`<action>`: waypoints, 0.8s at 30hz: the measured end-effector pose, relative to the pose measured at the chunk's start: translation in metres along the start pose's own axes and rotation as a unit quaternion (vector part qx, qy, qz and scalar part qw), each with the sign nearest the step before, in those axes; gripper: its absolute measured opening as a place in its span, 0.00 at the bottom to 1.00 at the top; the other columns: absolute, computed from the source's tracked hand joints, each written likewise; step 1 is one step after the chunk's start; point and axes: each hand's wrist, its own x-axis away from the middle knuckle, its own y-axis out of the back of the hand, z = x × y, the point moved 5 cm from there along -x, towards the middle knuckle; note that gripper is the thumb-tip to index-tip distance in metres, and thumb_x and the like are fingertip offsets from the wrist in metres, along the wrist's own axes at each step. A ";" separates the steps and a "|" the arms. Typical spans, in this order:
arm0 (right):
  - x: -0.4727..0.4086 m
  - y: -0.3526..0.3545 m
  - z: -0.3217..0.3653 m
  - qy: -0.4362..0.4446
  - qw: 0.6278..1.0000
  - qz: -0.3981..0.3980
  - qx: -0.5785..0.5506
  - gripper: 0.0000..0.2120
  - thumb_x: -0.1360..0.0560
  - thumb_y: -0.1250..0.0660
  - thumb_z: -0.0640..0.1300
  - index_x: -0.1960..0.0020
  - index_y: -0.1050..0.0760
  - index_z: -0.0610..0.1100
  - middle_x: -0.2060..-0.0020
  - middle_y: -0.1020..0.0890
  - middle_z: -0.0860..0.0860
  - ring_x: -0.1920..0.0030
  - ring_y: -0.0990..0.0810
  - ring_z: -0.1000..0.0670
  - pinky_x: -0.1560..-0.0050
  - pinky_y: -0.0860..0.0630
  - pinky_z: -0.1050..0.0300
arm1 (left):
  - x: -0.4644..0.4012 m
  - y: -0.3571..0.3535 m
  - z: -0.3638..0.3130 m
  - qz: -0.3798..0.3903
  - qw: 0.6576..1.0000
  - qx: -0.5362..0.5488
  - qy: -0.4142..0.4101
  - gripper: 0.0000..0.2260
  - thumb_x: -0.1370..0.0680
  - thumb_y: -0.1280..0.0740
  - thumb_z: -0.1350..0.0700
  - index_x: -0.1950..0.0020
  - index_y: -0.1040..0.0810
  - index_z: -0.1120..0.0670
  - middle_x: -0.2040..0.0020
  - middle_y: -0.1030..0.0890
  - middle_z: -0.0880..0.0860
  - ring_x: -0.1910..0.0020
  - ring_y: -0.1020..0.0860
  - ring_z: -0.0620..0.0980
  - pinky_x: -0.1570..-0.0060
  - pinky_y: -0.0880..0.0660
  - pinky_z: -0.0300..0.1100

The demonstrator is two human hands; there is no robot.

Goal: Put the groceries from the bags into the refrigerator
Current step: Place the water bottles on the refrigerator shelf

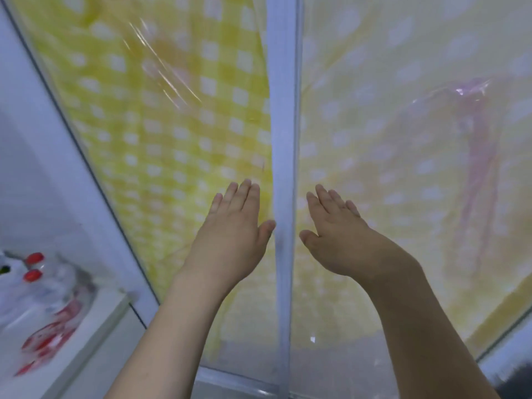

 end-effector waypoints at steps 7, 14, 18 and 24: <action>-0.013 -0.020 0.095 0.099 0.995 0.015 0.000 0.32 0.17 0.49 0.53 0.20 0.62 0.46 0.22 0.65 0.50 0.22 0.64 0.50 0.24 0.63 0.51 | 0.058 0.030 0.080 -0.010 0.994 -0.019 0.111 0.31 0.16 0.48 0.43 0.18 0.53 0.55 0.18 0.54 0.52 0.19 0.56 0.51 0.23 0.59 0.47; -0.006 -0.048 0.212 0.239 0.970 0.040 -0.008 0.32 0.17 0.49 0.52 0.20 0.61 0.45 0.21 0.63 0.48 0.22 0.63 0.49 0.24 0.62 0.50 | 0.145 0.065 0.162 -0.022 0.967 -0.057 0.246 0.31 0.17 0.48 0.42 0.19 0.52 0.55 0.18 0.52 0.53 0.20 0.55 0.51 0.22 0.58 0.48; 0.010 -0.066 0.288 0.327 0.942 0.070 -0.022 0.32 0.17 0.49 0.51 0.20 0.61 0.45 0.22 0.64 0.49 0.22 0.64 0.49 0.24 0.64 0.51 | 0.209 0.090 0.204 -0.039 0.939 -0.085 0.330 0.30 0.16 0.47 0.43 0.19 0.52 0.54 0.18 0.52 0.52 0.19 0.55 0.50 0.23 0.59 0.46; 0.043 -0.093 0.397 0.439 0.891 0.111 -0.029 0.32 0.17 0.49 0.49 0.20 0.62 0.45 0.22 0.65 0.49 0.22 0.65 0.50 0.24 0.65 0.52 | 0.310 0.129 0.255 -0.049 0.886 -0.123 0.444 0.30 0.16 0.49 0.43 0.19 0.54 0.54 0.18 0.54 0.51 0.20 0.56 0.50 0.22 0.58 0.48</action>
